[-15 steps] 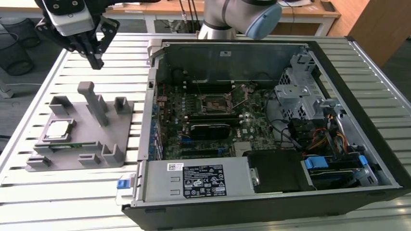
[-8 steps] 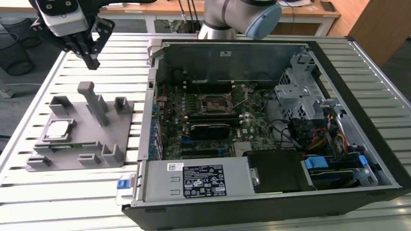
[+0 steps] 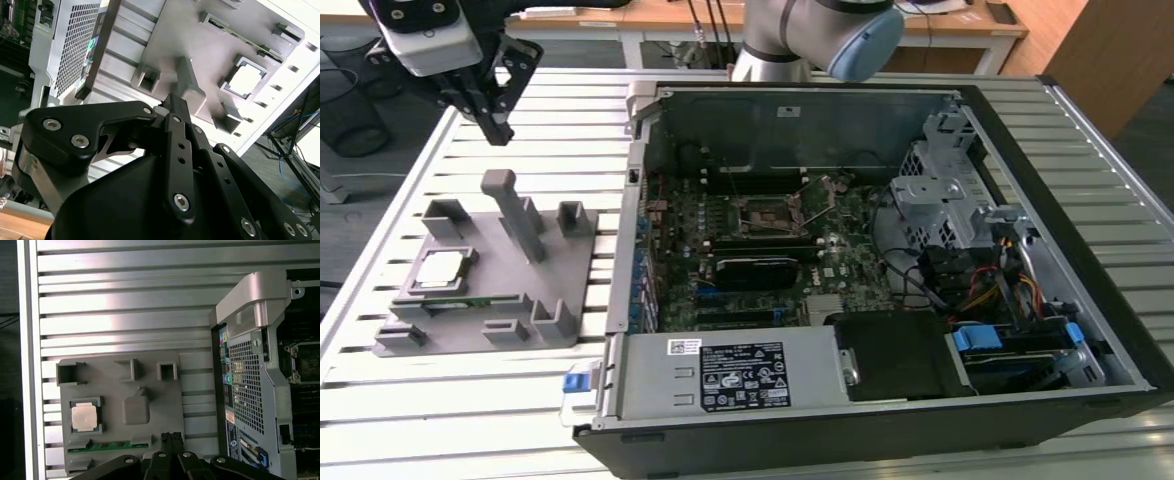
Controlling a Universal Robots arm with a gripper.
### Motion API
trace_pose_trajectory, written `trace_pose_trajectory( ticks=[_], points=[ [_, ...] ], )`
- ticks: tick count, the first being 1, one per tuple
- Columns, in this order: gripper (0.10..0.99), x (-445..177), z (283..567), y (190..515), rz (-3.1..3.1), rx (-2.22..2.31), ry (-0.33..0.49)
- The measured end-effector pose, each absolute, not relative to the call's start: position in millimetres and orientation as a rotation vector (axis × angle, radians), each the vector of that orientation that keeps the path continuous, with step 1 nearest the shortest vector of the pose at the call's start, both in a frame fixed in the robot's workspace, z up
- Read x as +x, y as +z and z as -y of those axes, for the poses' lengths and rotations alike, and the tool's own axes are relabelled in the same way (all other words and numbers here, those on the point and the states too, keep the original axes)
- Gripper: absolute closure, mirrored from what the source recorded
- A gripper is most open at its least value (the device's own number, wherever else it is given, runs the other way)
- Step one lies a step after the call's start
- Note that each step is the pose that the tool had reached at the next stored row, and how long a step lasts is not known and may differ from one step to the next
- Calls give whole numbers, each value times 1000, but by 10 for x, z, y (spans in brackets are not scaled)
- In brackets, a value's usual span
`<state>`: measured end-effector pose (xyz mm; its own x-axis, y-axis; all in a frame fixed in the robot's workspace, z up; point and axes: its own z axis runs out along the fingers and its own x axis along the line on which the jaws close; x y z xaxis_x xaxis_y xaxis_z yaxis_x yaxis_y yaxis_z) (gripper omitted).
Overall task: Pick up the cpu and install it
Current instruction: 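Reach for the cpu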
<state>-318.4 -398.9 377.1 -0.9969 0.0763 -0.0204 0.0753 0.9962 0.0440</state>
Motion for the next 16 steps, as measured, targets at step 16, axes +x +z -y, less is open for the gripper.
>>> trace_pose_trajectory(
  ticks=[16],
  points=[
    [980,-3455,3995,3753,-3120,87,68]
  ],
)
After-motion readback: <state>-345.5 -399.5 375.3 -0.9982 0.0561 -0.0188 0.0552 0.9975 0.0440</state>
